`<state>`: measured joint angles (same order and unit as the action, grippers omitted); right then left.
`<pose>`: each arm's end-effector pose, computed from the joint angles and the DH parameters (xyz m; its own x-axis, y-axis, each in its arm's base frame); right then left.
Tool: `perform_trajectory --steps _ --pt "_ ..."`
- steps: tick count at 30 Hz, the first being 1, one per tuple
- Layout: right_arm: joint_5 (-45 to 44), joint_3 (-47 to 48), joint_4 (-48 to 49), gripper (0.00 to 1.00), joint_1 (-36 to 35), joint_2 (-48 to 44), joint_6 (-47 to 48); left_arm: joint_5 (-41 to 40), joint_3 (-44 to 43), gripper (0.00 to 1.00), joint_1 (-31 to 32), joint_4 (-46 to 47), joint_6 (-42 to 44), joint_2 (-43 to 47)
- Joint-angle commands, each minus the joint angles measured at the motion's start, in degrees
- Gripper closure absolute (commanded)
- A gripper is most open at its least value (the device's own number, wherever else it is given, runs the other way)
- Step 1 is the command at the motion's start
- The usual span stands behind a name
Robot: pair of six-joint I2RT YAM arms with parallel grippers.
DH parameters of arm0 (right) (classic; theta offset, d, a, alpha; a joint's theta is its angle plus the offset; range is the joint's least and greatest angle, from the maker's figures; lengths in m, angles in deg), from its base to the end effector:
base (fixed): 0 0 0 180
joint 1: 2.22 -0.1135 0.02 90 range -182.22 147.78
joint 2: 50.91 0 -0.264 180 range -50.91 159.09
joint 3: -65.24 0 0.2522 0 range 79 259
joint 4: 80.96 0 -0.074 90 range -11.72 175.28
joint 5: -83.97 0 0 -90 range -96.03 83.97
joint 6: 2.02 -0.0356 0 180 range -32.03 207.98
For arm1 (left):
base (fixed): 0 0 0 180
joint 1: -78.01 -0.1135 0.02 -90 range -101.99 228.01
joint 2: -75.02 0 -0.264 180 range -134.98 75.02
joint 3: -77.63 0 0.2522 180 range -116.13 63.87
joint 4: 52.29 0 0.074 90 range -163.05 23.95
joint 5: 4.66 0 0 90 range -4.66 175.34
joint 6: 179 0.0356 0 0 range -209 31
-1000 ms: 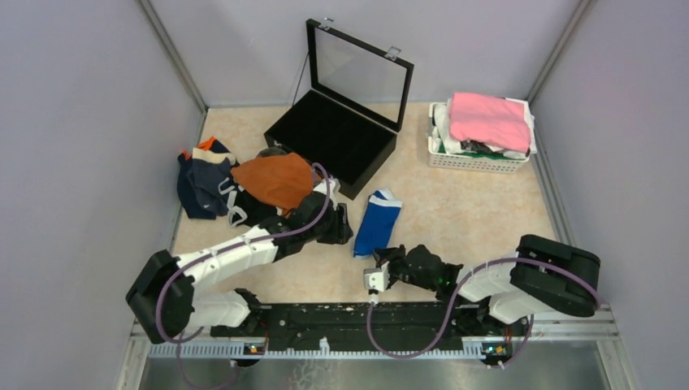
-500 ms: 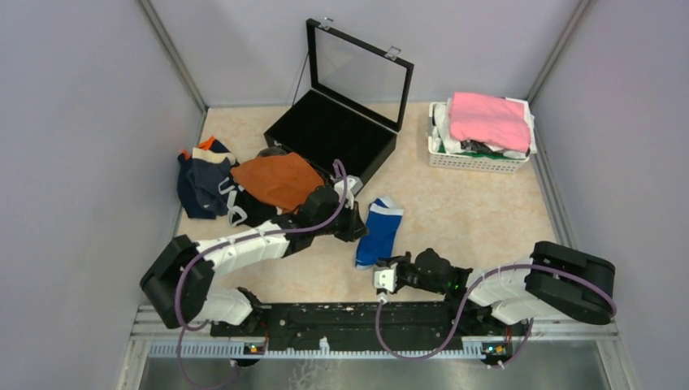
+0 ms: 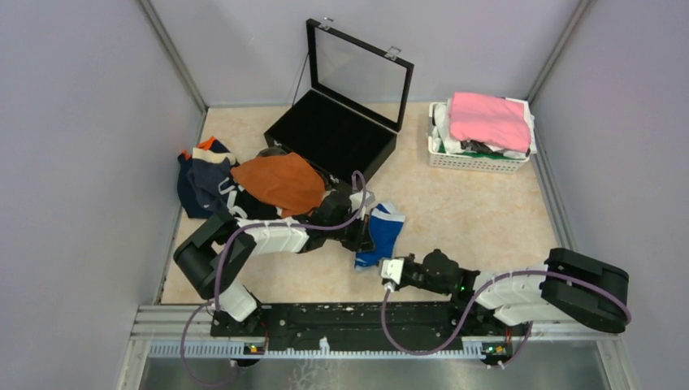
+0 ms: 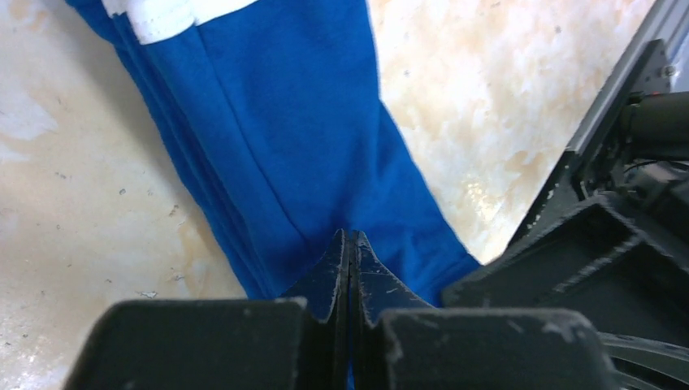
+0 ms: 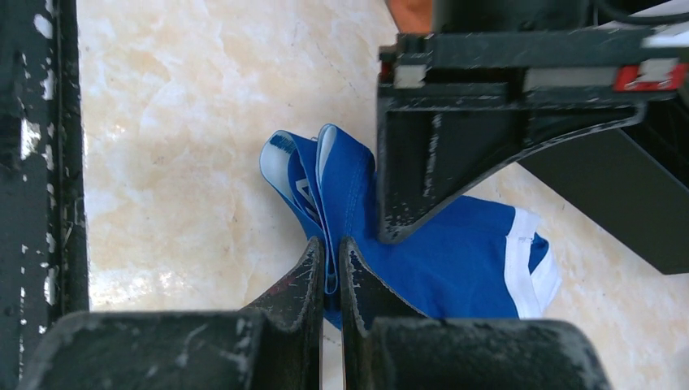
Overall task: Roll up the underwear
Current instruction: Roll the underwear to the center of the board.
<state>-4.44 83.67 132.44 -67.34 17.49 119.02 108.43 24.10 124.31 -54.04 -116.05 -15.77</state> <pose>0.0791 0.1728 0.1346 0.3706 -0.4261 -0.8253 -0.8484 0.2063 -0.4874 0.2022 -0.2318 0.1576 -0.7855 0.2165 -0.5798 0.5820 0.5768 -0.5732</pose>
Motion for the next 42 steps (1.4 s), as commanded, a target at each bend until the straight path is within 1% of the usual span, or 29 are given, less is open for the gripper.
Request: perform_trajectory --steps 1,9,16,20,22,26,30,34,42 --pt "0.91 -0.81 1.9 1.0 -0.44 -3.34 -5.99 -0.75 -0.61 1.0 0.27 2.72 0.84 -2.49" --pt "0.19 -0.28 -2.37 1.0 -0.44 -6.7 -13.29 -4.46 1.8 1.0 0.19 -1.13 0.94 0.49" --pt "-1.1 2.55 -10.42 1.0 -0.44 -8.33 -24.73 -5.19 6.5 1.0 0.19 -2.19 -0.59 5.8" --pt "0.0 4.92 -16.63 1.0 -0.45 -8.91 -30.22 -5.24 8.16 1.0 0.29 -2.18 -1.79 8.09" --pt "0.18 5.25 -18.15 1.0 -0.38 -9.19 -33.16 -5.51 8.59 1.0 0.29 -2.15 -2.19 8.79" --pt "-0.58 5.62 -21.25 1.0 0.6 -9.26 -38.14 -5.78 8.53 1.0 0.36 -2.18 -2.32 8.85" --pt "0.18 6.3 -24.83 1.0 3.05 -9.38 -42.75 -5.64 7.98 1.0 0.37 -2.39 -2.22 8.22" --pt "-0.55 5.62 -26.0 1.0 5.01 -10.56 -46.29 -6.2 7.68 1.0 0.37 -2.72 -2.39 8.34" --pt "-1.32 5.19 -27.28 1.0 5.8 -10.51 -48.65 -8.32 3.91 1.0 0.38 -4.12 -1.59 14.54"
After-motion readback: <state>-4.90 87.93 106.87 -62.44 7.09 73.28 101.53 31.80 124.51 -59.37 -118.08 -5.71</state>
